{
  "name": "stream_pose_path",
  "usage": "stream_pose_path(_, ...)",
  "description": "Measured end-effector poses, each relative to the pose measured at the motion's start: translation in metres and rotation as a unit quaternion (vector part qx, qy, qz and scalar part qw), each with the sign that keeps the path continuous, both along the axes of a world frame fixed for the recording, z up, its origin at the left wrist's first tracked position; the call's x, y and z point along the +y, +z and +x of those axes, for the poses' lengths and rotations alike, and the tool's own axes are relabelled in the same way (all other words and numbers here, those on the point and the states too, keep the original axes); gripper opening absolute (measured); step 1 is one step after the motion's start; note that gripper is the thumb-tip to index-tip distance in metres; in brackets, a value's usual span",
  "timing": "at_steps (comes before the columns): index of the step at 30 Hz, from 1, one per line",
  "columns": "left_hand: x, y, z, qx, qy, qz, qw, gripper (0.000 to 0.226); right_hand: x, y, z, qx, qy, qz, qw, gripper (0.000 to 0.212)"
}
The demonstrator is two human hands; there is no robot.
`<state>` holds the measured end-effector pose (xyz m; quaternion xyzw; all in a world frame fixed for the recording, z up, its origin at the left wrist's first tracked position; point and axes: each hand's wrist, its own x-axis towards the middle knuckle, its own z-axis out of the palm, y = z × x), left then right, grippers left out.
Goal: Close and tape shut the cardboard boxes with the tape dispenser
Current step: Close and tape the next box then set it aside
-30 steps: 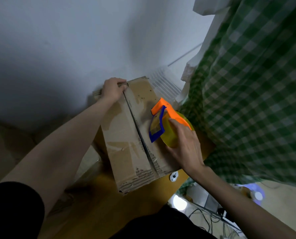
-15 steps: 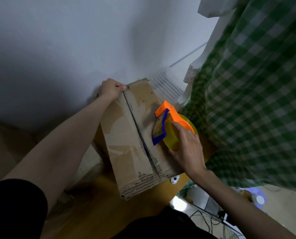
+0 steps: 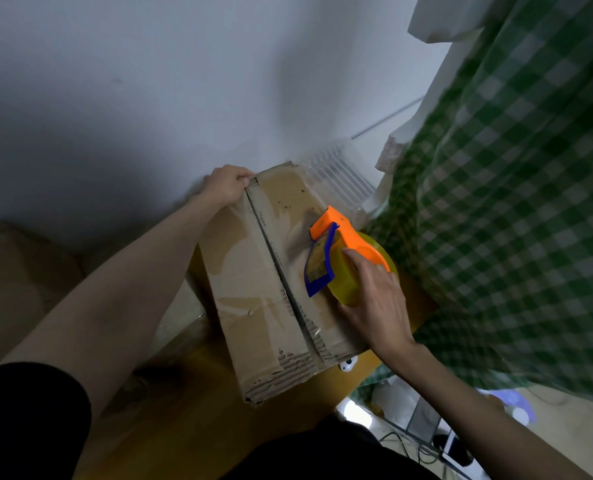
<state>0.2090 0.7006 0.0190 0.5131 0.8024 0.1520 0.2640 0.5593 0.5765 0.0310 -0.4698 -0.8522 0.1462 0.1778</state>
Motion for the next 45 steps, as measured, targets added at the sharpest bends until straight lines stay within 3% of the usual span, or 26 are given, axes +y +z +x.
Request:
stream_pose_path(4, -0.011, 0.001, 0.021, 0.075, 0.045, 0.06, 0.994, 0.034, 0.001, 0.0, 0.003, 0.001, 0.004, -0.006, 1.0, 0.091)
stream_pose_path(9, -0.069, -0.006, 0.068, 0.198, -0.079, 0.055, 0.975, 0.064, 0.002, 0.001, 0.005, 0.008, 0.003, -0.012, 1.0, 0.092)
stream_pose_path(14, -0.136, -0.005, 0.106, 0.165, -0.128, -0.023, 0.978, 0.075, 0.004, 0.001, 0.005, 0.017, 0.008, -0.01, 1.0, 0.092)
stream_pose_path(18, -0.179, 0.0, 0.133, 0.193, -0.179, -0.051, 0.963, 0.083, 0.005, 0.0, 0.007, 0.016, 0.011, -0.006, 1.0, 0.091)
stream_pose_path(27, -0.209, -0.009, 0.148, 0.217, -0.177, -0.069, 0.957, 0.078, 0.003, 0.004, 0.007, 0.033, 0.017, -0.004, 0.999, 0.088)
stream_pose_path(31, -0.229, -0.001, 0.176, 0.198, -0.204, -0.04, 0.958, 0.075, 0.002, 0.002, 0.009, 0.031, 0.023, 0.0, 0.999, 0.09)
stream_pose_path(34, -0.25, -0.006, 0.203, 0.193, -0.242, -0.04, 0.95, 0.085, 0.003, 0.002, 0.01, 0.033, 0.024, 0.0, 0.999, 0.089)
stream_pose_path(39, -0.261, -0.023, 0.213, 0.267, -0.242, -0.002, 0.933, 0.09, 0.004, 0.003, 0.012, 0.052, 0.026, -0.021, 0.998, 0.089)
stream_pose_path(45, -0.264, -0.029, 0.218, 0.307, -0.298, 0.034, 0.903, 0.076, 0.009, 0.005, 0.029, 0.124, 0.036, -0.039, 0.991, 0.082)
